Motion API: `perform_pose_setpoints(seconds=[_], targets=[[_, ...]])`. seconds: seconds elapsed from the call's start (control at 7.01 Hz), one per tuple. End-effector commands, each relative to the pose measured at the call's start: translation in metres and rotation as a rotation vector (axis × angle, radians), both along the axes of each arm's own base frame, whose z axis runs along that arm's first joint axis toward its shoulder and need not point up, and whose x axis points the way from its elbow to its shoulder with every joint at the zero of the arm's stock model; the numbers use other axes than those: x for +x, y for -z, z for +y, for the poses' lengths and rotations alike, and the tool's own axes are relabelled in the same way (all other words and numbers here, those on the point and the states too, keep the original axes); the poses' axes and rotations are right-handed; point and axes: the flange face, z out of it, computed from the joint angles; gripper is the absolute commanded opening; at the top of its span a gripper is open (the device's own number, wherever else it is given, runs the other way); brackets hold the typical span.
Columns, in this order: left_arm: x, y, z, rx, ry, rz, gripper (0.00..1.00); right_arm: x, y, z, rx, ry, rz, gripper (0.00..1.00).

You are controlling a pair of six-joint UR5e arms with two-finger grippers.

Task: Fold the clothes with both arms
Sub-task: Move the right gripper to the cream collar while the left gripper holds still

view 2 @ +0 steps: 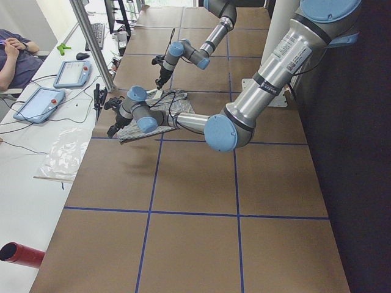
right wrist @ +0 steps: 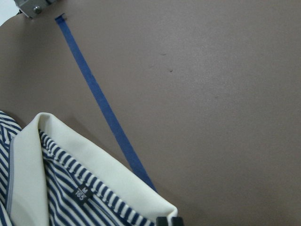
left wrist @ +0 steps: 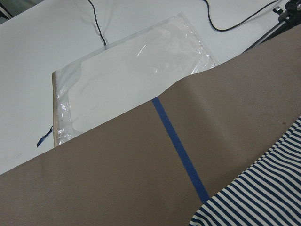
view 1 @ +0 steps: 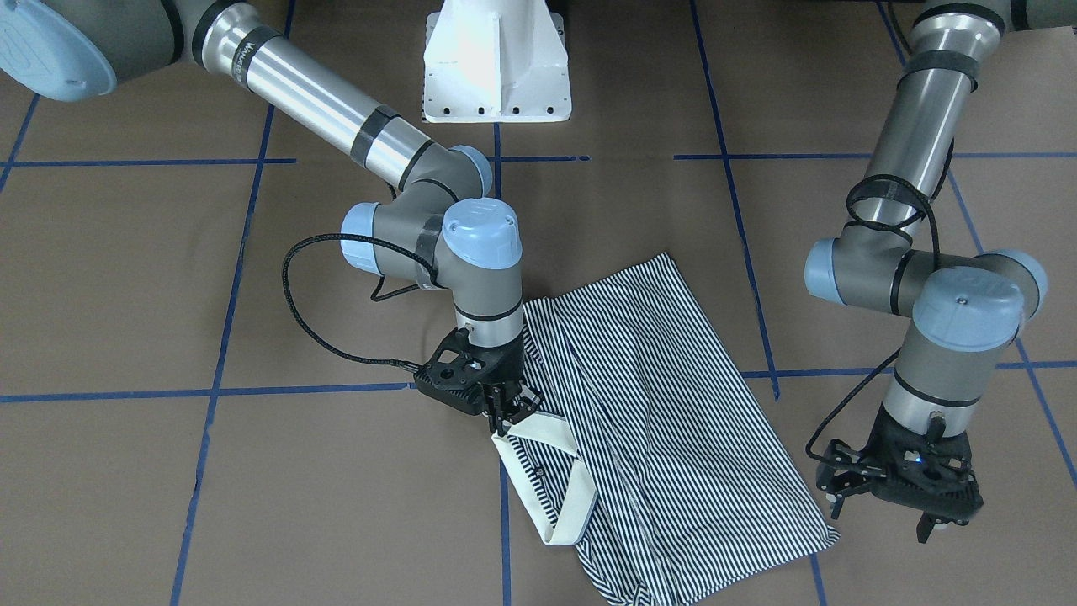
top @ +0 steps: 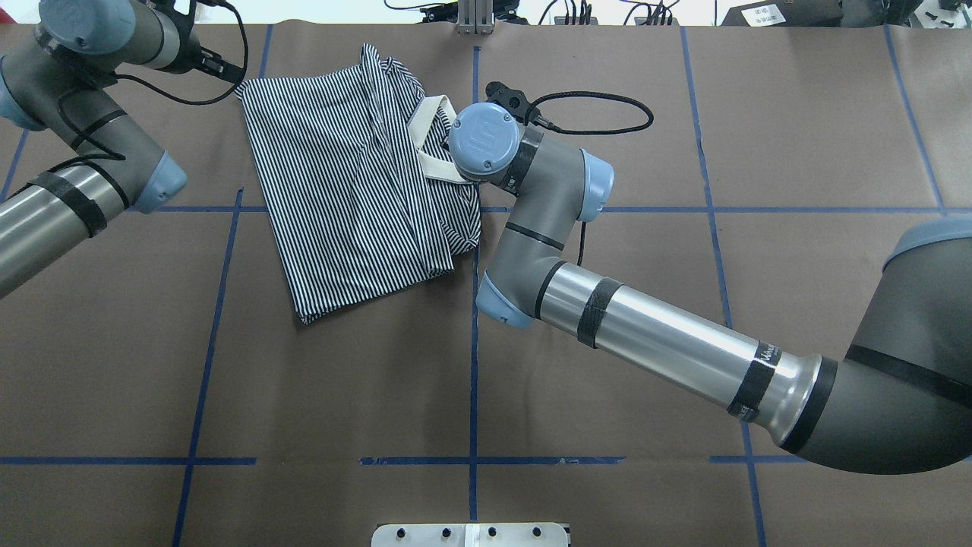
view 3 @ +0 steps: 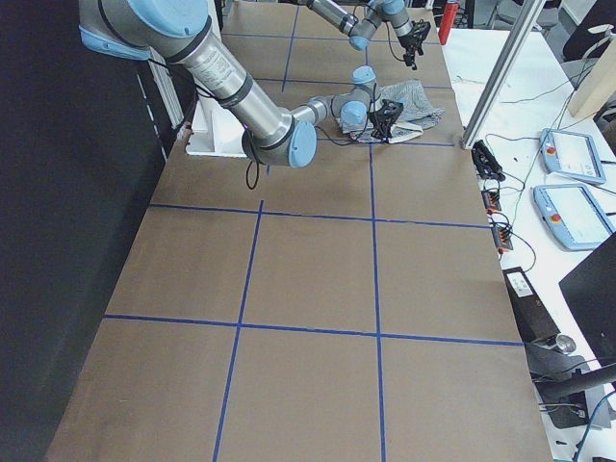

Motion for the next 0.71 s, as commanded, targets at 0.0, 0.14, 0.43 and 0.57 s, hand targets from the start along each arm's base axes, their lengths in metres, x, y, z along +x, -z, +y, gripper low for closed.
perform_pose_setpoints(seconds=[0.0,0.14,0.43,0.57], targets=[[0.000,0.001,0.000,0.003,-0.001,0.001,1.00,0.003,0.004,0.000,0.007,0.001,-0.005,0.00],[-0.001,0.011,0.002,0.020,0.000,0.013,1.00,0.017,0.007,0.009,0.018,0.004,-0.033,0.00],[-0.005,0.013,0.011,0.030,-0.010,0.027,1.00,0.072,-0.051,0.046,0.024,0.005,-0.038,0.00],[-0.005,0.009,0.016,0.018,-0.037,0.043,1.00,0.097,-0.072,0.068,0.034,0.004,-0.048,0.00]])
